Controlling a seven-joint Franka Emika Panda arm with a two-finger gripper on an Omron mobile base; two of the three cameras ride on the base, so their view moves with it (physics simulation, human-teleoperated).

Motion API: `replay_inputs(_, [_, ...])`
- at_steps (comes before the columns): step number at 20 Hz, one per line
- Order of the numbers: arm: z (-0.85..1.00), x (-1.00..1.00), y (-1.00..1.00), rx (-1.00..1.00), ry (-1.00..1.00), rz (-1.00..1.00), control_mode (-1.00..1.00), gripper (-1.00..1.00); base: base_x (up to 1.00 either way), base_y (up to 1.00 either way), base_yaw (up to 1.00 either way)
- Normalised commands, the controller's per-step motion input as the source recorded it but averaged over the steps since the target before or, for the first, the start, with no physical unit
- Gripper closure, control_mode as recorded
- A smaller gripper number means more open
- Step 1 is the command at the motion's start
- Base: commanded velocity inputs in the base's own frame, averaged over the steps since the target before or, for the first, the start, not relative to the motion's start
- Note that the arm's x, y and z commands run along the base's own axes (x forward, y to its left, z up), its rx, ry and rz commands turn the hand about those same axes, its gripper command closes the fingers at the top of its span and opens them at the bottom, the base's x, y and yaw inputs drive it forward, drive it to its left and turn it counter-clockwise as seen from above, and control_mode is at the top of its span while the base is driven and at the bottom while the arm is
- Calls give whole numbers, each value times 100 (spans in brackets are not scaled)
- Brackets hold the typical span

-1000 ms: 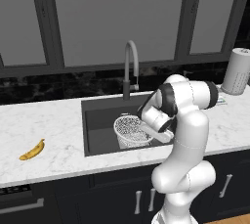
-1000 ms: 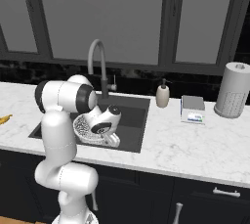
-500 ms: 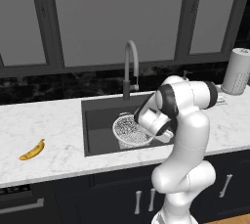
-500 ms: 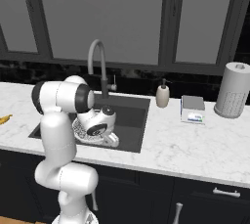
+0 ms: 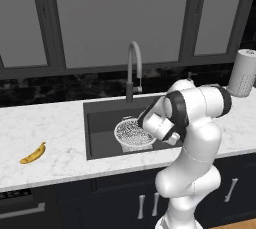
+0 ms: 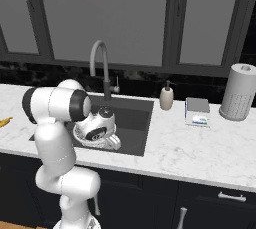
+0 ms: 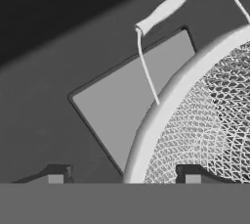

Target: Put the colander in the sink, put the banana in the colander, and turn on the sink faucet and pour water over the colander.

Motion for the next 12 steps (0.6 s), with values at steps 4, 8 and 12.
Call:
replay_inputs(4, [100, 0, -21, 0, -3, 0, -100, -100, 0, 0, 0])
replay_inputs(8, [100, 0, -20, 0, 0, 0, -100, -100, 0, 0, 0])
replay_inputs(12, [100, 0, -15, 0, 1, 0, -100, -100, 0, 0, 0])
